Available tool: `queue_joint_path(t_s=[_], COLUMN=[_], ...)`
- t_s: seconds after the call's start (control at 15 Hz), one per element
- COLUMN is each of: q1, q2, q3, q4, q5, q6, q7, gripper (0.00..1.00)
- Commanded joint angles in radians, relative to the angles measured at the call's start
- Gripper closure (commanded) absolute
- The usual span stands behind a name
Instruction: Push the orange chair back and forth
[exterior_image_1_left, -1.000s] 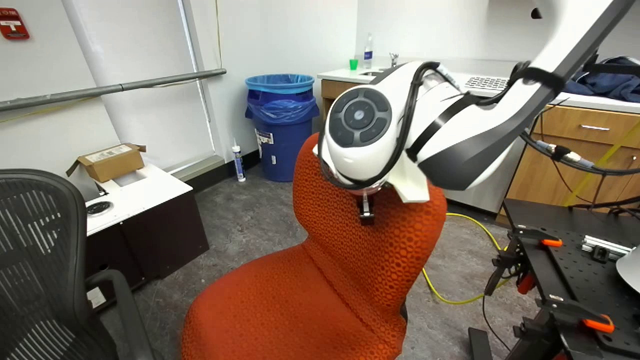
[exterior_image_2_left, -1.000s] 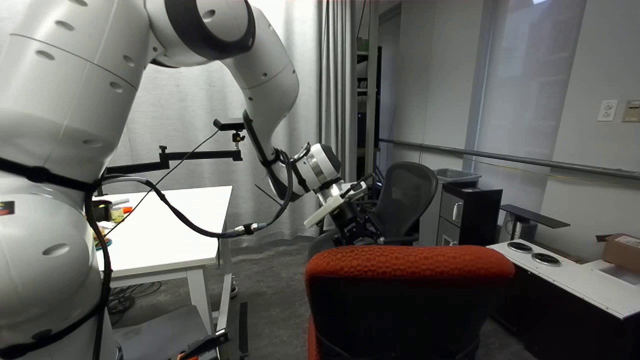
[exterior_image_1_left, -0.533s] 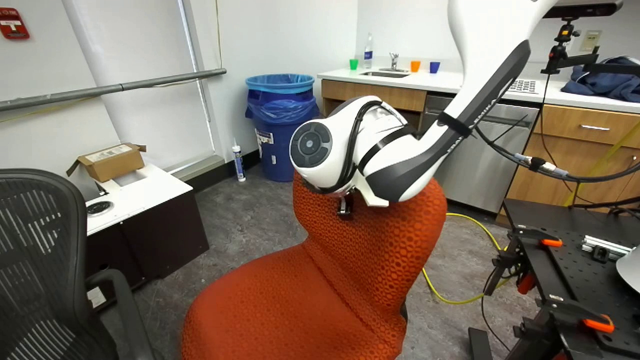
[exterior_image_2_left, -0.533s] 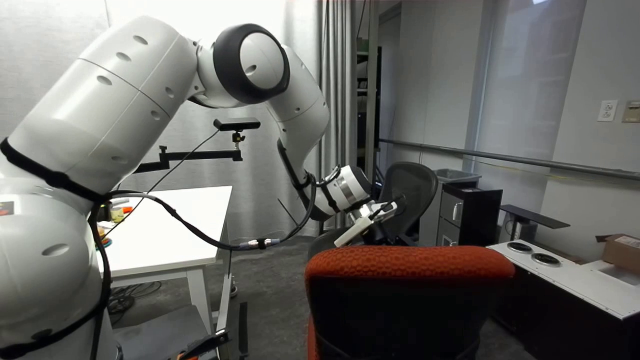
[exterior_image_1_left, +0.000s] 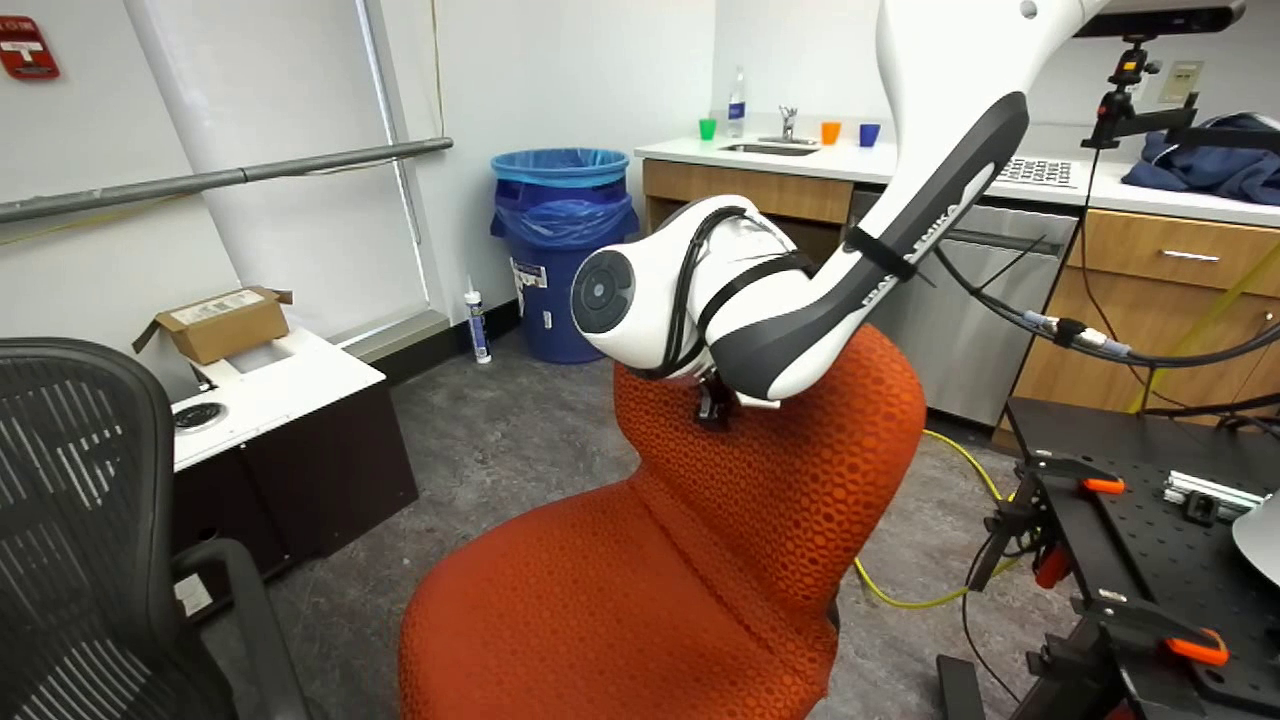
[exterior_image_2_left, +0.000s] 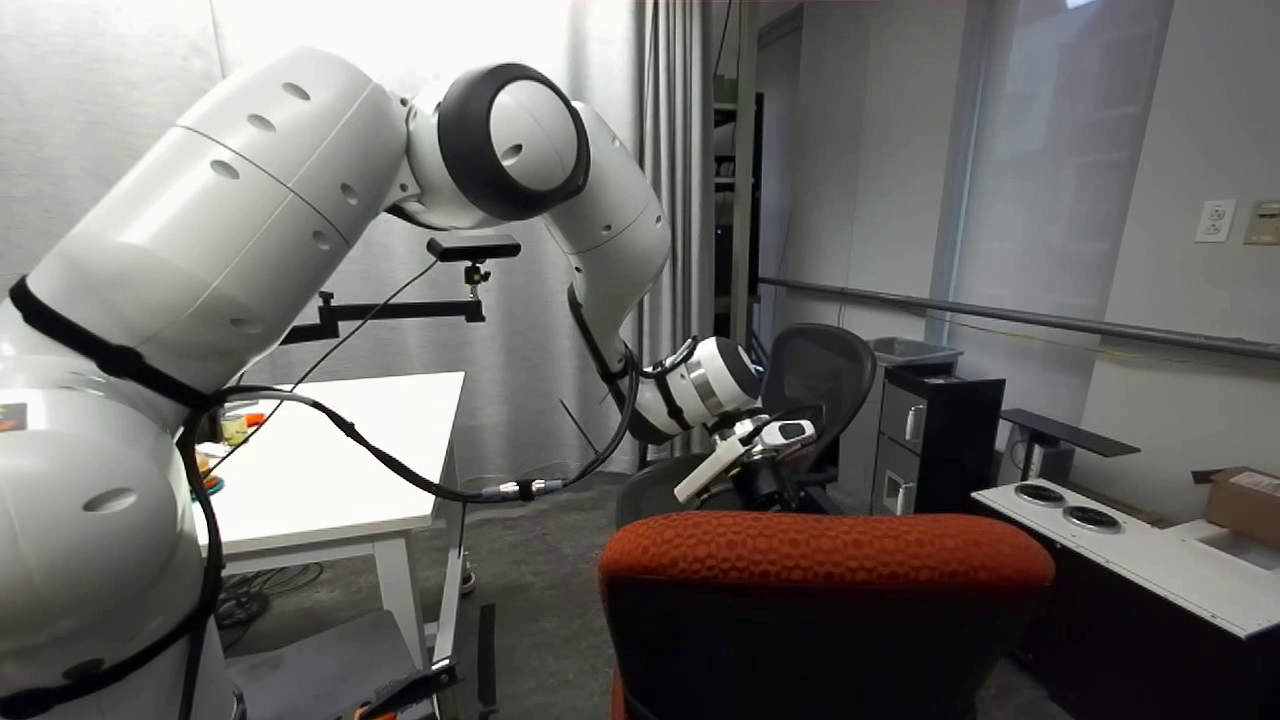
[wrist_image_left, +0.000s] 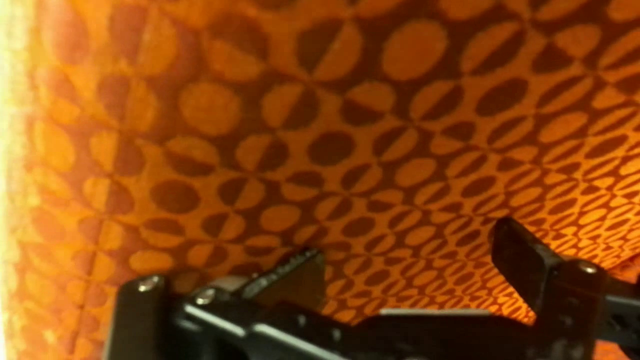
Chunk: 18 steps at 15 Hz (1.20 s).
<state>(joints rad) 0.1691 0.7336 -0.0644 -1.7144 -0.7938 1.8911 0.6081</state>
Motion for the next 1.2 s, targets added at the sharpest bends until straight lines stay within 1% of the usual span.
queue_joint_path(t_s=[0.0, 0.4, 0.93, 1.13], q1=[-0.006, -0.026, -0.030, -0.030], q2=[-0.013, -0.014, -0.079, -0.092], q3=[-0.022, -0.045, -0.049, -0.047], q4=[-0.030, -0.069, -0.291, -0.353], q5=[0.061, 0.159, 0.263, 0.311], q6=[-0.100, -0.206, -0.283, -0.313], q7=[0.014, 0.017, 0.021, 0.015], gripper=[0.00, 0.00, 0.00, 0.00])
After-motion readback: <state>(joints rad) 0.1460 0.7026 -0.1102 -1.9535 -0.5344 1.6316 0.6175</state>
